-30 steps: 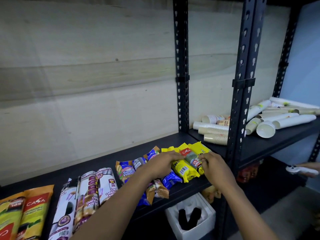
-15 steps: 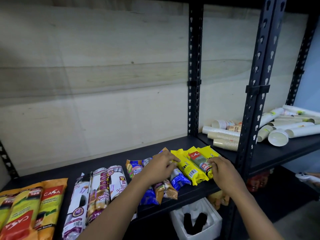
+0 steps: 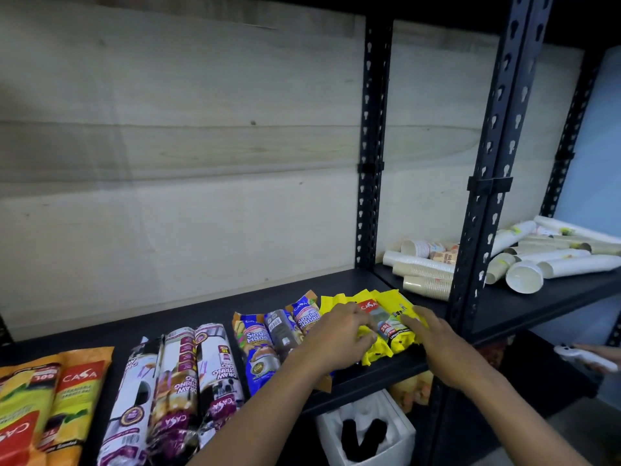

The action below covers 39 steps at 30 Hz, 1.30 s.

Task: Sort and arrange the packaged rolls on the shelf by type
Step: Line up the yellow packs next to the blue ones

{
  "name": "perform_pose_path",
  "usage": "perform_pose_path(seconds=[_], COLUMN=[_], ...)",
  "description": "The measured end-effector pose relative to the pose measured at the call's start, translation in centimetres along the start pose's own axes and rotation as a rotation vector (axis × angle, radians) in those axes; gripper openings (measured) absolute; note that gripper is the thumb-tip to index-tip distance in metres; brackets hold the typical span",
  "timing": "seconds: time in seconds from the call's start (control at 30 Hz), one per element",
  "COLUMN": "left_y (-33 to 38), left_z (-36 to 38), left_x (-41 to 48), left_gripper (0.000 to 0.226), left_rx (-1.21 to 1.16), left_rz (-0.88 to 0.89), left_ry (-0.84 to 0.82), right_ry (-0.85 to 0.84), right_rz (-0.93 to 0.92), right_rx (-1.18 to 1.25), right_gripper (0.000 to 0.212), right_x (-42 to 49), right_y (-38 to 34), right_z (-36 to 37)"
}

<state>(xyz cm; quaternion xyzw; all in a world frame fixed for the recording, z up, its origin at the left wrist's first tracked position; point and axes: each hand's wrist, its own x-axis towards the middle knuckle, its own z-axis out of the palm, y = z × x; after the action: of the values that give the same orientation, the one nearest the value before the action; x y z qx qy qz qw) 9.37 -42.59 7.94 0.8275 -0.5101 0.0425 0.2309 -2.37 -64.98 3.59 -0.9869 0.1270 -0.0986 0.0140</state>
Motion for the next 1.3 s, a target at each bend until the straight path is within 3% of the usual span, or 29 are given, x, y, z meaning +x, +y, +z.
perform_pose_path(seconds=[0.1,0.33,0.43,0.57,0.87,0.97,1.13,1.3], left_y=[-0.4,-0.9,-1.0,-0.8,0.0,0.1,0.6,1.9], left_z=[1.3,1.9,1.8,1.8,1.2,1.0,1.0,0.9], left_x=[-0.4,-0.7,-1.0,-1.2,-1.7,-1.7,-1.5,-1.1], left_gripper=[0.030,0.031,0.031,0.031,0.031,0.037,0.067,0.048], left_rx=[-0.009,-0.038,-0.064,-0.067,-0.045,-0.008,0.171,0.269], left_rz=[-0.021,-0.017,-0.012,-0.021,-0.057,-0.066,-0.038,-0.016], left_ry=[-0.011,-0.005,0.013,0.020,-0.001,-0.033,-0.085,-0.057], right_ry=[0.067,0.154,0.200,0.262,0.236,0.199,0.126,0.125], right_rz=[-0.075,-0.216,-0.129,-0.028,0.250,0.271,0.304,0.313], right_rx=[-0.073,0.010,0.160,0.334,0.475,0.294,0.127,0.141], right_gripper=[0.096,0.060,0.054,0.062,0.015,0.018,0.016,0.028], right_x=[-0.2,-0.7,-1.0,-1.5,-1.2,-1.2,-0.6,0.1], right_y=[1.1,2.6,2.3,0.9,-0.9,-1.0,-1.4,-1.2], right_z=[0.3,-2.0,-4.1,-6.6,-4.5,-3.1,-2.3,-1.9])
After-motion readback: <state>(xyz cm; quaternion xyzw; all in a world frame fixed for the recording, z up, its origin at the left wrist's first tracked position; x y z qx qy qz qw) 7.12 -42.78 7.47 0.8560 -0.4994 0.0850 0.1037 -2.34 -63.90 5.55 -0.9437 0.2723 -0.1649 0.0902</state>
